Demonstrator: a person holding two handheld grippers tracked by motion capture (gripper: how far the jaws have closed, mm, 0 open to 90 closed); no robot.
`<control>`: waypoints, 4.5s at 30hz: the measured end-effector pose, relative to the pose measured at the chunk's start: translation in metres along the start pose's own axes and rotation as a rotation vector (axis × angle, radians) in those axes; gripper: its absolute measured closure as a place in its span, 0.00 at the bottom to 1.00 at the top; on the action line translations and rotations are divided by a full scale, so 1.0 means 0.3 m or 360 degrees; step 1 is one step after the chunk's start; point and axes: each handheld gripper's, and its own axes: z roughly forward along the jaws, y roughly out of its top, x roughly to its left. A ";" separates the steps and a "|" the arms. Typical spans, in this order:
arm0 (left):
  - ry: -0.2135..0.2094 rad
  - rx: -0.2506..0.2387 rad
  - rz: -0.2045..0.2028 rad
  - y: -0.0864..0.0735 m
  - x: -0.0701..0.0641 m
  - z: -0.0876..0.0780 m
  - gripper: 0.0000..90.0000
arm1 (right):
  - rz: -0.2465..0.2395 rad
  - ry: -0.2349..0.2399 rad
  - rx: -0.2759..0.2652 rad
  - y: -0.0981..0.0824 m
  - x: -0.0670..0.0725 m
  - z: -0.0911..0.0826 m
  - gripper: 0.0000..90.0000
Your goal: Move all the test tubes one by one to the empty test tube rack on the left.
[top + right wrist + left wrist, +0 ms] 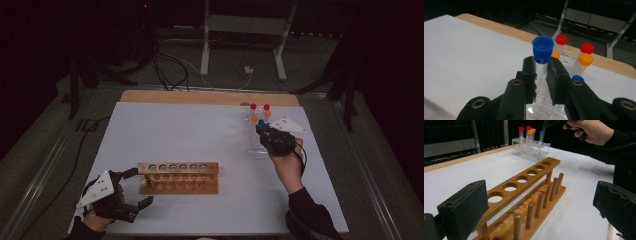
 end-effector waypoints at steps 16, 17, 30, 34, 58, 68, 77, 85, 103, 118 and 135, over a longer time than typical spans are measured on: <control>-0.0035 -0.0049 -0.0021 0.154 0.041 0.034 0.01 | -0.0016 0.0253 0.0033 -0.042 0.083 -0.081 0.86; -0.0054 -0.0047 -0.0009 0.169 0.042 0.046 0.01 | -0.0028 0.0263 0.0041 -0.045 0.091 -0.083 0.86; -0.0239 0.0163 -0.0024 0.283 0.000 0.269 0.01 | -0.0105 0.0359 0.0069 -0.048 0.144 -0.090 0.86; -0.0289 0.0161 -0.0019 0.314 -0.015 0.330 0.01 | -0.0144 0.0388 0.0075 -0.041 0.161 -0.099 0.86; -0.0340 0.0165 0.0091 0.463 -0.075 0.601 0.19 | -0.0206 0.0470 0.0088 -0.034 0.203 -0.099 0.86; -0.0346 0.0198 0.0094 0.461 -0.102 0.679 0.36 | -0.0212 0.0478 0.0085 -0.033 0.206 -0.100 0.85; -0.0344 0.0232 0.0114 0.460 -0.119 0.728 0.58 | -0.0215 0.0479 0.0084 -0.034 0.207 -0.098 0.85; -0.0333 0.0304 0.0135 0.449 -0.122 0.755 0.71 | -0.0203 0.0473 0.0077 -0.032 0.200 -0.100 0.86; -0.0243 0.0269 0.0195 0.468 -0.115 0.751 0.86 | -0.0119 0.0501 0.0054 -0.030 0.178 -0.100 0.69; -0.0116 0.0192 0.0191 0.537 -0.046 0.589 0.86 | -0.0115 0.0414 -0.0010 -0.032 0.177 -0.101 0.16; -0.0124 0.0209 0.0196 0.497 -0.063 0.455 0.86 | -0.0040 0.0426 -0.0032 -0.033 0.144 -0.105 0.00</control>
